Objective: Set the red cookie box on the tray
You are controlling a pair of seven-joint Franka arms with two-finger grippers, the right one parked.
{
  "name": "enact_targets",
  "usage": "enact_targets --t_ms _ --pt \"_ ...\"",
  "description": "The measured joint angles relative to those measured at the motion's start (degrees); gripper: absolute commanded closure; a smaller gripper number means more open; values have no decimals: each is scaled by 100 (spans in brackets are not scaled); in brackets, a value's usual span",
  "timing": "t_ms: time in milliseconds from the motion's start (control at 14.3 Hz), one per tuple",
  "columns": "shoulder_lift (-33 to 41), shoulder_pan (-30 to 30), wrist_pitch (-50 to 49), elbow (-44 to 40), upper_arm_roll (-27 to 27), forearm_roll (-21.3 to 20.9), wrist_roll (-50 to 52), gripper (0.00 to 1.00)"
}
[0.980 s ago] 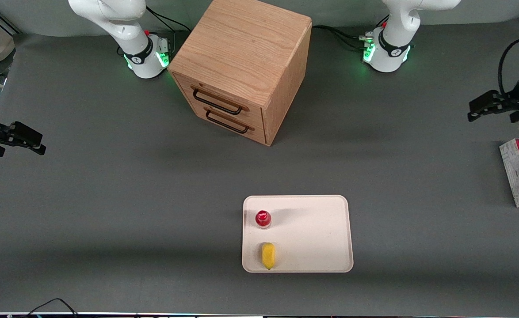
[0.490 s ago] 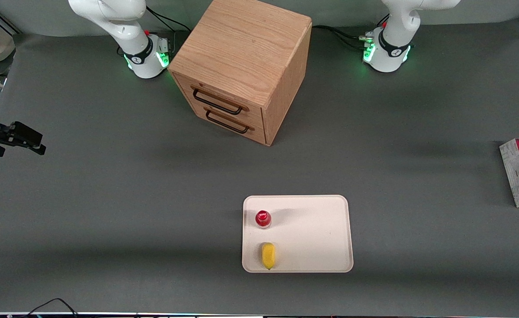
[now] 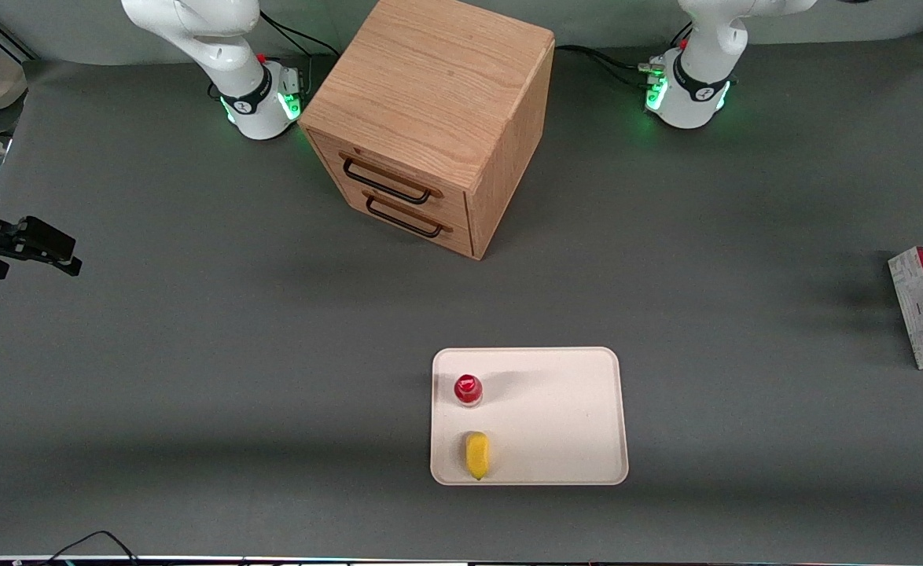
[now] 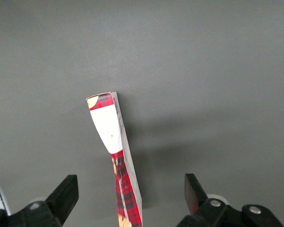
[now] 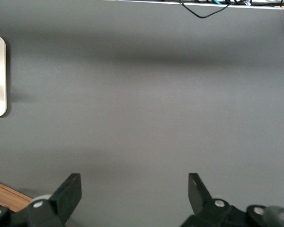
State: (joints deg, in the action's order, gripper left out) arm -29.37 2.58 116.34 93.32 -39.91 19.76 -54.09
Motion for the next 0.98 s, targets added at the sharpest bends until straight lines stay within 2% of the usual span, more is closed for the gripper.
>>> enact_targets --t_ms 210,840,910,980 --pt "-401 -122 572 249 -4 407 -83 0" --pt "-858 -356 1828 1230 -11 1764 -885 0" --pt "-933 -353 1895 1249 -2 1924 -964 5" --pt "-999 -349 1981 1254 8 2038 -1017 31"
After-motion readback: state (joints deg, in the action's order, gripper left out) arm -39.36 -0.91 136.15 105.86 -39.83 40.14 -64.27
